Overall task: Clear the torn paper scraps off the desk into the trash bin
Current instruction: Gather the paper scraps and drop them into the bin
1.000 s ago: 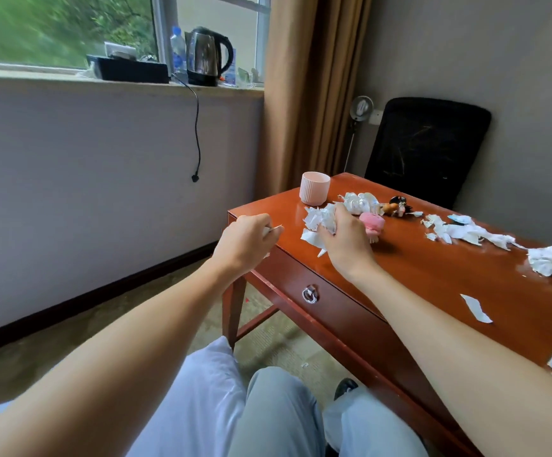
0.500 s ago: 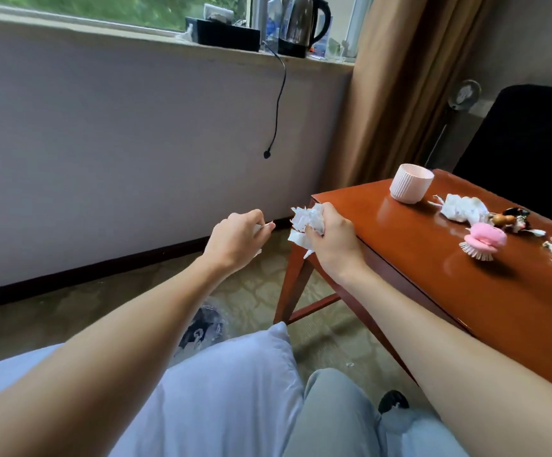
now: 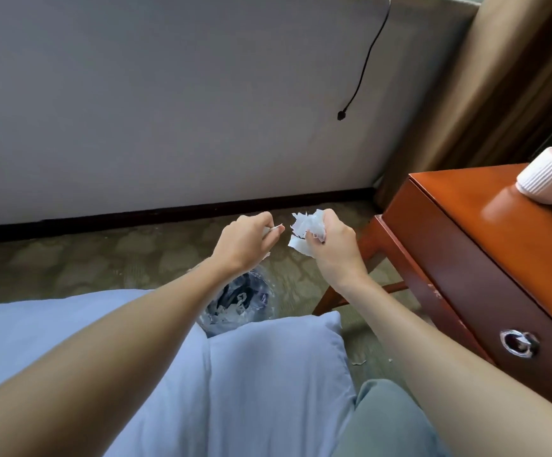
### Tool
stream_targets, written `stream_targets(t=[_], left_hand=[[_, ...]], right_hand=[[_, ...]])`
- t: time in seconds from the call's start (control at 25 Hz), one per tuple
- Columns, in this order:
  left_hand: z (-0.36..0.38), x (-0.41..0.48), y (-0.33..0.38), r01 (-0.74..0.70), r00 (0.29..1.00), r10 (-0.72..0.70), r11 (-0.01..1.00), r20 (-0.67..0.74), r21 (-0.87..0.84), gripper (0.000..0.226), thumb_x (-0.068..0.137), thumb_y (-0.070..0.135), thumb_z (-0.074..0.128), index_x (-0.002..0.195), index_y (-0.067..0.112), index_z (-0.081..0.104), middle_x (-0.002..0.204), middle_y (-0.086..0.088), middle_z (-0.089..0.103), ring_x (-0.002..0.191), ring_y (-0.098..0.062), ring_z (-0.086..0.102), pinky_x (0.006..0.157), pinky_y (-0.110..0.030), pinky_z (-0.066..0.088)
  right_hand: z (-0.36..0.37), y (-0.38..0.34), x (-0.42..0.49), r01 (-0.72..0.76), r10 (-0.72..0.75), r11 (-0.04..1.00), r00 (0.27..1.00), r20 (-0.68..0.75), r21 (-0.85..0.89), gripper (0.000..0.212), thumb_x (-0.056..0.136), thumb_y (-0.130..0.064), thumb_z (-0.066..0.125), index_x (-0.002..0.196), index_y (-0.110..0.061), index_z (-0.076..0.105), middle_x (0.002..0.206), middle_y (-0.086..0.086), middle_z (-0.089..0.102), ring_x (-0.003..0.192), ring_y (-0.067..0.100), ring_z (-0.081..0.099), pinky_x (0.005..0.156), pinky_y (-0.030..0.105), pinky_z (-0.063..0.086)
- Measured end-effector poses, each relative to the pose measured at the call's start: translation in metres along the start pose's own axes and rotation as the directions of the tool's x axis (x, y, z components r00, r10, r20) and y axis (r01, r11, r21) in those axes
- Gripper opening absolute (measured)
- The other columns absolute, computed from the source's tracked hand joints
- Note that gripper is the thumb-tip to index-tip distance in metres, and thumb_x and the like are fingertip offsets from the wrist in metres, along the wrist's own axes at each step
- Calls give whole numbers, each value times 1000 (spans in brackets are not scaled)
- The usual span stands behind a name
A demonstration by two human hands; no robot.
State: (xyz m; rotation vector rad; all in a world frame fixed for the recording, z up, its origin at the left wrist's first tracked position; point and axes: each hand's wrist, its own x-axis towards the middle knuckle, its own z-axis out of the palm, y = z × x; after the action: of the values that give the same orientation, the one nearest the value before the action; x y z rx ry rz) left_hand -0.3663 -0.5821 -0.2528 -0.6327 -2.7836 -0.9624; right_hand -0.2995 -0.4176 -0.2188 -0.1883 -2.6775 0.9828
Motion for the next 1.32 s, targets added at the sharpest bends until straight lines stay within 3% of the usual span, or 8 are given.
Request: stream_targets(t=[0.32, 0.52, 0.64, 0.96, 1.12, 1.32], left_hand=[[46, -12, -69, 194, 981, -193, 981, 35, -31, 36, 99, 46, 48, 77, 18, 55, 69, 4, 65, 68, -19, 62, 61, -34, 52], [68, -16, -103, 319, 948, -316, 941, 41, -111, 34, 97, 44, 48, 76, 18, 54, 67, 3, 66, 67, -18, 62, 63, -37, 51], [78, -14, -126, 379, 925, -380, 913, 21, -149, 36, 99, 44, 48, 77, 16, 55, 62, 2, 63, 68, -18, 61, 64, -38, 49], [126, -30, -174, 487, 871, -489, 852, 41, -194, 39, 99, 40, 51, 68, 17, 45, 56, 4, 53, 55, -13, 49, 58, -37, 41], [148, -35, -192, 506, 862, -499, 843, 86, -181, 38, 98, 42, 51, 74, 13, 53, 59, -1, 60, 57, -18, 55, 57, -39, 44], [171, -29, -205, 519, 851, -512, 791, 113, -322, 32, 100, 40, 51, 80, 15, 51, 67, -2, 60, 62, -22, 56, 58, -38, 44]], right_hand=[[85, 25, 13, -36, 36, 999, 986, 160, -2, 9, 96, -14, 56, 96, -9, 48, 89, 4, 58, 79, 24, 54, 67, 42, 49], [138, 37, 9, -64, 59, 998, 971, 230, 14, 17, 96, -13, 55, 89, -14, 41, 81, 0, 52, 73, 20, 48, 60, 33, 36], [167, 48, 8, -129, 112, 990, 961, 254, 52, 12, 98, -16, 55, 93, -14, 44, 80, -4, 52, 72, 16, 50, 57, 31, 38], [232, 87, 14, -280, 249, 957, 927, 280, 76, 10, 96, -19, 56, 94, -14, 47, 82, 0, 58, 74, 18, 53, 61, 30, 36], [256, 101, 23, -307, 282, 951, 910, 305, 37, 9, 97, -19, 56, 96, -13, 49, 86, 2, 59, 74, 19, 54, 61, 31, 37], [280, 115, 32, -353, 321, 935, 889, 327, 42, 11, 96, -18, 56, 89, -14, 48, 77, -3, 54, 64, 8, 48, 52, 22, 30]])
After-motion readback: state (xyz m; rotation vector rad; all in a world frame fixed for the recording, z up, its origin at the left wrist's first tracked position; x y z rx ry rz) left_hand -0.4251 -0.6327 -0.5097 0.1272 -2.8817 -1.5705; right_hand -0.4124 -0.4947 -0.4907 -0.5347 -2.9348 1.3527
